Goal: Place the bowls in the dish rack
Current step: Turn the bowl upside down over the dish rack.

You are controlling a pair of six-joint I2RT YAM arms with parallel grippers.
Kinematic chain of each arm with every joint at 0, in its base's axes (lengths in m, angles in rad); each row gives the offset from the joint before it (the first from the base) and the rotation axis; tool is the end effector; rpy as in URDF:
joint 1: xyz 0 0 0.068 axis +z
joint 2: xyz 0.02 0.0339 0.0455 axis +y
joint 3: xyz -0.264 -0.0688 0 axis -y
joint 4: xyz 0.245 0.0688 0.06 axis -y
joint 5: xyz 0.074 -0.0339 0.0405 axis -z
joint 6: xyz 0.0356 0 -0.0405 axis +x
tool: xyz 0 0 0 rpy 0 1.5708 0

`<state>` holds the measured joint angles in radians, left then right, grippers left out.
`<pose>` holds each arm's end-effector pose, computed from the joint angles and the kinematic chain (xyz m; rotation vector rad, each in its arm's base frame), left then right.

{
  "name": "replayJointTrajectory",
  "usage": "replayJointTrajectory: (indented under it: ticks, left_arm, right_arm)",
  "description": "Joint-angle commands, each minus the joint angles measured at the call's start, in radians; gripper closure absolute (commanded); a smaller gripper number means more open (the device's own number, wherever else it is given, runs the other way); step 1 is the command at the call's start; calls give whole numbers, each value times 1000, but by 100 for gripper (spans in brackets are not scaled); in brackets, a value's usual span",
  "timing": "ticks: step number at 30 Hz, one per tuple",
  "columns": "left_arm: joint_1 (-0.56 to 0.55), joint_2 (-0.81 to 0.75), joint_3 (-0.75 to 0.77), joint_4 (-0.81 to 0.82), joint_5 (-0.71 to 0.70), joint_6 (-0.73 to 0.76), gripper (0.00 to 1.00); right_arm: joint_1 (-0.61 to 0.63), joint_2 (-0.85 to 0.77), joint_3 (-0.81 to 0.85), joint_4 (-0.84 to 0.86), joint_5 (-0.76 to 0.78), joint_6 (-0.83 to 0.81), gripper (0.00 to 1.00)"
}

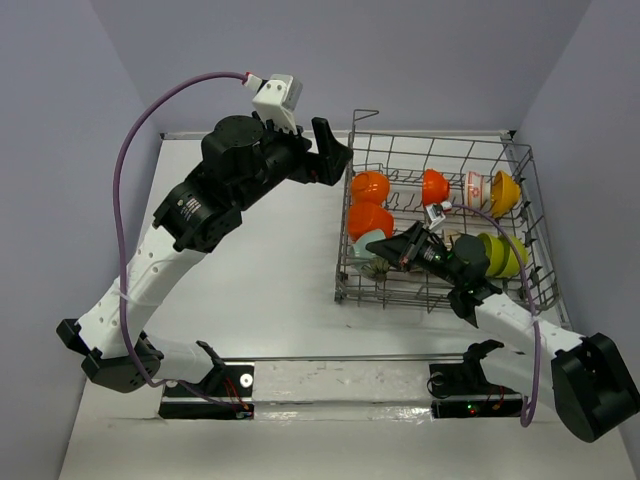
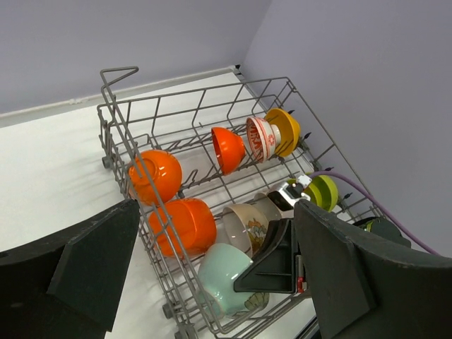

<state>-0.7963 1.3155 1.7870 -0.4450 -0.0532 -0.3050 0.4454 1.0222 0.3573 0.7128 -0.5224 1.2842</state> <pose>0.1789 -0.1801 0.5366 0.3475 1.5662 -0.8253 0.1881 0.1095 0.2398 0.2649 1.8019 1.7040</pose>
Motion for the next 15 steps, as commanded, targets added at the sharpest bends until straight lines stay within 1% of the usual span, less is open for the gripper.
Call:
replayJointTrajectory:
  ticks: [1, 8, 11, 15]
  left_arm:
    - [6, 1, 2, 54, 13, -5, 1]
    - [6, 7, 0, 60, 19, -8, 1]
    - [6, 10, 2, 60, 19, -8, 1]
    - [6, 17, 3, 58, 21, -8, 1]
  right_arm:
    - [-2, 45, -49, 116, -16, 17, 99]
    - [-2, 64, -57, 82, -13, -5, 99]
    - [-2, 70, -43, 24, -2, -38, 99]
    - [-2, 50, 9, -126, 48, -117, 99]
